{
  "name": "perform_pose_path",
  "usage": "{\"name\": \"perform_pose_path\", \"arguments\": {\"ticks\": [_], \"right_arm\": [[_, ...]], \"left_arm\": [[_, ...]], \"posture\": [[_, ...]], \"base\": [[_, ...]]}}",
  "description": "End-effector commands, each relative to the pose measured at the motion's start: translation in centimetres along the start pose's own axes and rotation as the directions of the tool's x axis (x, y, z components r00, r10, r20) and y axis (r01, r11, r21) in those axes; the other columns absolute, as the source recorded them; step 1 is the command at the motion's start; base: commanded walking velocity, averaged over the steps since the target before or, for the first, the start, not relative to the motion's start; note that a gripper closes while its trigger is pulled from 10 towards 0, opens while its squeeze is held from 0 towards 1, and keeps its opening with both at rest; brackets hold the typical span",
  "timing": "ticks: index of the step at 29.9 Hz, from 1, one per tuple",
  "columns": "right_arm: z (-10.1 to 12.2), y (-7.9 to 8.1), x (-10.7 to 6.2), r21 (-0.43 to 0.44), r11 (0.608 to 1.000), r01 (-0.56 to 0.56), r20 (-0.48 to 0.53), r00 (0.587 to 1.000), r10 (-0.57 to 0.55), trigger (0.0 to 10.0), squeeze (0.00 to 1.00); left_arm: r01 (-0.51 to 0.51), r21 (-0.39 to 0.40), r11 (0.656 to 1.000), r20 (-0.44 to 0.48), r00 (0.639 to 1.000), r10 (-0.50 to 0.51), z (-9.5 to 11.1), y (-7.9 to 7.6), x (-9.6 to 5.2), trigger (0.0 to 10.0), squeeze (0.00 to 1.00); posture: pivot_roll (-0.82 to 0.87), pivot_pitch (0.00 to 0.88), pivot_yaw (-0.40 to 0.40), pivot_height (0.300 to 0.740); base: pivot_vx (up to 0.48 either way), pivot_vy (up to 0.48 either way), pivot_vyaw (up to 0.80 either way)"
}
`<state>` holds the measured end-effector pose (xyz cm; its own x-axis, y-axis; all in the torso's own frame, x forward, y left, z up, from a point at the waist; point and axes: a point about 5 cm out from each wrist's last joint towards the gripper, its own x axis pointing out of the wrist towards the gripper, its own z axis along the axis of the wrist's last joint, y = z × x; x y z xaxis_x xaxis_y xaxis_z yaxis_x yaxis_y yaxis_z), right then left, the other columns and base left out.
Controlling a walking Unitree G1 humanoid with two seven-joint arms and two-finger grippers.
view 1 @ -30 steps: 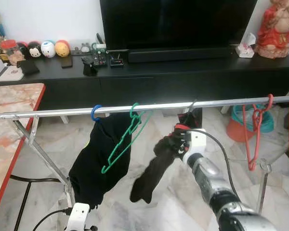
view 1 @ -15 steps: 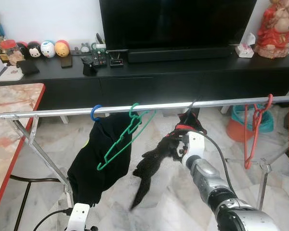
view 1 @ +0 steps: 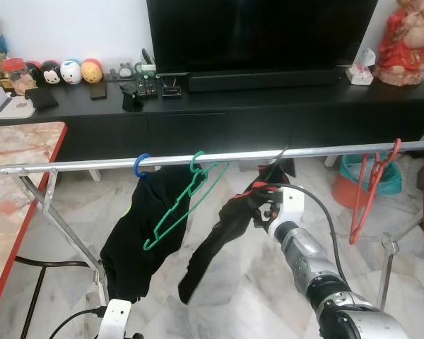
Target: Hang hanger
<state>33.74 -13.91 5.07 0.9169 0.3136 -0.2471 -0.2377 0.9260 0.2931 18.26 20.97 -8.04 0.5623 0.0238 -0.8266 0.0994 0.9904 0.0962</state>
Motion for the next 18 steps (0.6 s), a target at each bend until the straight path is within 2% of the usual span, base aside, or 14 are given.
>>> {"name": "perform_pose_path", "arguments": {"ticks": [1,6,14,18], "right_arm": [[0.0,0.0,0.0,-0.009,1.000,0.007,-0.002,1.000,-0.007,10.0,0.00],[-0.9,0.3,0.0,-0.002,1.000,-0.004,-0.052,0.999,0.004,10.0,0.00],[-2.0,2.1,-0.1,-0.031,0.982,-0.188,-0.126,0.975,0.183,10.0,0.00],[-3.2,1.3,-0.4,-0.070,0.992,-0.108,-0.207,0.974,0.092,10.0,0.00]], "left_arm": [[0.009,0.032,0.999,-0.016,1.000,-0.009,-0.3,-0.1,0.0,10.0,0.00],[0.010,0.034,0.999,-0.016,1.000,-0.009,-0.3,-0.1,0.0,10.0,0.00],[0.008,0.033,0.999,-0.019,1.000,-0.008,-0.5,0.0,-0.1,10.0,0.00],[0.015,0.034,0.999,-0.020,1.000,-0.014,-0.6,-0.2,-0.1,10.0,0.00]], "posture": [[-0.12,0.000,-0.005,0.740],[-0.12,0.000,-0.006,0.740],[-0.11,0.000,-0.008,0.740],[-0.11,0.000,-0.008,0.740]], "base": [[0.000,0.000,0.00],[0.000,0.000,0.00],[0.000,0.000,0.00],[0.000,0.000,0.00]]}}
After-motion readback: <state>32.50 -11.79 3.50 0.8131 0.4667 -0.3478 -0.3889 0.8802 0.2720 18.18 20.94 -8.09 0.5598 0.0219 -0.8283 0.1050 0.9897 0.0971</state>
